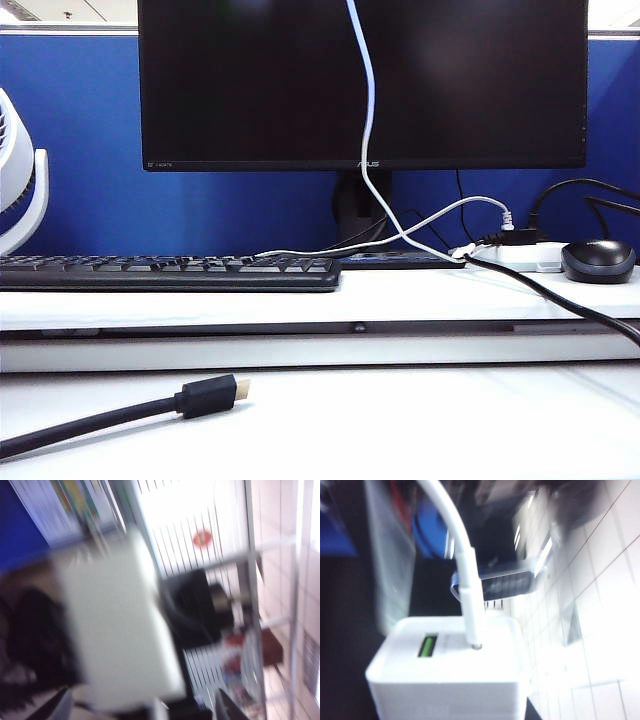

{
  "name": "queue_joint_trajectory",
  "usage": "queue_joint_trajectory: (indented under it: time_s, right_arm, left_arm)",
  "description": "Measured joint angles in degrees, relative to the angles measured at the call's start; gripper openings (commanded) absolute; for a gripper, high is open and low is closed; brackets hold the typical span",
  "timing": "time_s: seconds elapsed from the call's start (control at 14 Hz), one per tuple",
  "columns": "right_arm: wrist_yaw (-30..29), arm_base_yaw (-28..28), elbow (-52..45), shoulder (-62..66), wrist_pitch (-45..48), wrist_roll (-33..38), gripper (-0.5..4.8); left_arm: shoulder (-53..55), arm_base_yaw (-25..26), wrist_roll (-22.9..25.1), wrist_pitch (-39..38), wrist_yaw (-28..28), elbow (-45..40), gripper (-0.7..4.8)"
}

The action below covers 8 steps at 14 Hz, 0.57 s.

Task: Pick up the Type-C charging cable and the charging base, insert one end of the Type-C charger into the corresponding slot on the base, and finally place the plugged-in charger back on the table.

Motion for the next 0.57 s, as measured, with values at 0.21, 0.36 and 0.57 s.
queue_joint_trajectory:
  time_s: [0.21,0.36,0.57]
  right_arm:
    - [-2.10,-6.54,0.02,-0.70,2.21,8.61,-0.01]
    - [-5.81,-14.12,0.02,13.05,-12.74,64.83,-0.01]
    - [4.70,-14.16,-0.02,30.67,-37.83,65.79,-0.01]
  left_arm:
    - [-0.74,5.38,1.57,-0.09,-1.16,-0.17,2.67]
    - [-2.01,7.67,27.43,7.69,-11.15,-0.20,0.43]
    - [-2.38,9.29,28.94,7.69,-12.02,-0.20,0.43]
